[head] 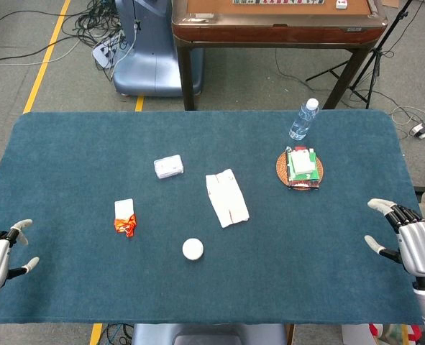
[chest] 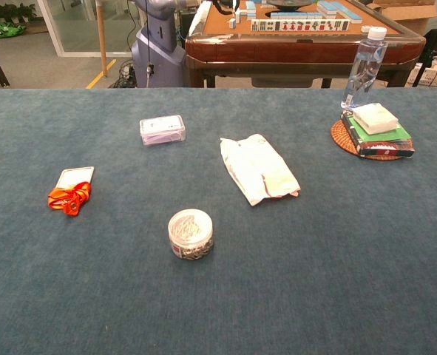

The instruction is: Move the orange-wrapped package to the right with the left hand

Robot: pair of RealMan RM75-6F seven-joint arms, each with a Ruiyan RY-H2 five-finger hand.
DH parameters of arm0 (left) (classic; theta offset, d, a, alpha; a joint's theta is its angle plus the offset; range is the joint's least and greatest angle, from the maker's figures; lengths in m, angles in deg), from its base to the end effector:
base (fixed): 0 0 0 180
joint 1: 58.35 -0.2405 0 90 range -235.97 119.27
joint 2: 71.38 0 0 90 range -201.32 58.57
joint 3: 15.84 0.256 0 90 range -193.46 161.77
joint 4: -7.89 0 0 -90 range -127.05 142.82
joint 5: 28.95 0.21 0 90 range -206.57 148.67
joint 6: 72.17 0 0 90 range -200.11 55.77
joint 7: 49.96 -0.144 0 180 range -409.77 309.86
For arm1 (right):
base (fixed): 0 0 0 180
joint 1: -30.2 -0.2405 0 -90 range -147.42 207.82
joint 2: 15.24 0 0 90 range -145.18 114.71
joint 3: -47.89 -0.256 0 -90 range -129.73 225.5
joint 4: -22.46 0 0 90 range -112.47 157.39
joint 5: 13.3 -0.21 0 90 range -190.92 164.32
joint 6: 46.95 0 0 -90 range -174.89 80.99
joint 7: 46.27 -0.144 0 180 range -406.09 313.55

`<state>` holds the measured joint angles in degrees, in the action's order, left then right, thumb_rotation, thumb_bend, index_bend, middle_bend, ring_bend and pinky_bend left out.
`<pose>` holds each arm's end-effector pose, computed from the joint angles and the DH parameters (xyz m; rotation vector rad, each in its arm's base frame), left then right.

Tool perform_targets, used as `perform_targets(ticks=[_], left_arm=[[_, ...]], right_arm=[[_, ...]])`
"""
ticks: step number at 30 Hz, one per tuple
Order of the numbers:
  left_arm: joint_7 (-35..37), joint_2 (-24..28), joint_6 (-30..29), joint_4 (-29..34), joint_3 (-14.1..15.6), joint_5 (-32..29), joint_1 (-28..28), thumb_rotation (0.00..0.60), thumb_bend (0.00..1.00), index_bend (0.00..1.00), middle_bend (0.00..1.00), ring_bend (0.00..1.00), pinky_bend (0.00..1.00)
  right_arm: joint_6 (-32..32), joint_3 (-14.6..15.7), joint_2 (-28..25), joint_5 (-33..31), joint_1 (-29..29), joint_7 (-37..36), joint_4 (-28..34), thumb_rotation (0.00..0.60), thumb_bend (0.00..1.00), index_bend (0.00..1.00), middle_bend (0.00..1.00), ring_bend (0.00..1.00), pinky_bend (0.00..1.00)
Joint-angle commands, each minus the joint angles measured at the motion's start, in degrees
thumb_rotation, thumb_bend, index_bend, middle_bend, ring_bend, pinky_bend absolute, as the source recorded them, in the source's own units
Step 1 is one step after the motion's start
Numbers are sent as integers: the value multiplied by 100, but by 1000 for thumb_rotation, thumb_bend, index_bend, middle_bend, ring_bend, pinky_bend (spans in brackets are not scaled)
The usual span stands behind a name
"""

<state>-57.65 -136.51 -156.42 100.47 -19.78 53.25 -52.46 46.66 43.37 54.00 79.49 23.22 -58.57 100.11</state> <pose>-0.3132 0.1902 0.1572 -1.3743 -0.8353 -0.8070 -0.3173 -0.1987 0.1703 1.3966 -0.7415 1.1435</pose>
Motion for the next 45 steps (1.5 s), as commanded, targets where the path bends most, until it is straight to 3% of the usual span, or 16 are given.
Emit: perform_targets(ticks=[1, 9, 12, 16, 20, 25, 35, 45], left_arm=[[-46, -15, -2, 7, 10, 38, 16, 600, 112, 286, 499, 452, 598], [-206, -34, 53, 75, -22, 123, 129, 600, 107, 285, 499, 451, 598], [-350, -21, 185, 199, -42, 129, 238, 600, 60, 270, 487, 435, 598], [-710, 50, 515, 415, -31, 142, 456, 600, 16, 216, 382, 363, 581], [-1053, -16, 918, 590, -60, -31, 699, 600, 0, 137, 216, 200, 282], [-1278, -288, 1198, 555, -140, -147, 966, 600, 0, 74, 73, 37, 137], [-1955, -781, 1703, 587, -475, -854, 1542, 600, 0, 52, 2, 0, 126], [-2640, -1286, 2088, 438, -663, -1673, 2109, 600, 0, 0, 0, 0, 126]], right_arm=[[90, -3, -19, 49, 26, 10, 47, 600, 115, 203, 300, 342, 487], [335, -21, -151, 38, 180, -80, 171, 600, 115, 160, 299, 341, 487], [420, -58, -156, 17, 218, -128, 178, 600, 115, 133, 298, 341, 487], [441, -68, -181, 23, 236, -132, 195, 600, 115, 104, 298, 341, 487], [459, -78, -204, 41, 244, -134, 231, 600, 115, 103, 298, 342, 487], [394, -87, -234, -12, 248, -147, 243, 600, 115, 103, 298, 342, 487], [344, -88, -305, 13, 237, -224, 319, 600, 115, 103, 298, 341, 487], [376, -94, -373, 15, 271, -362, 373, 600, 140, 103, 298, 341, 487]])
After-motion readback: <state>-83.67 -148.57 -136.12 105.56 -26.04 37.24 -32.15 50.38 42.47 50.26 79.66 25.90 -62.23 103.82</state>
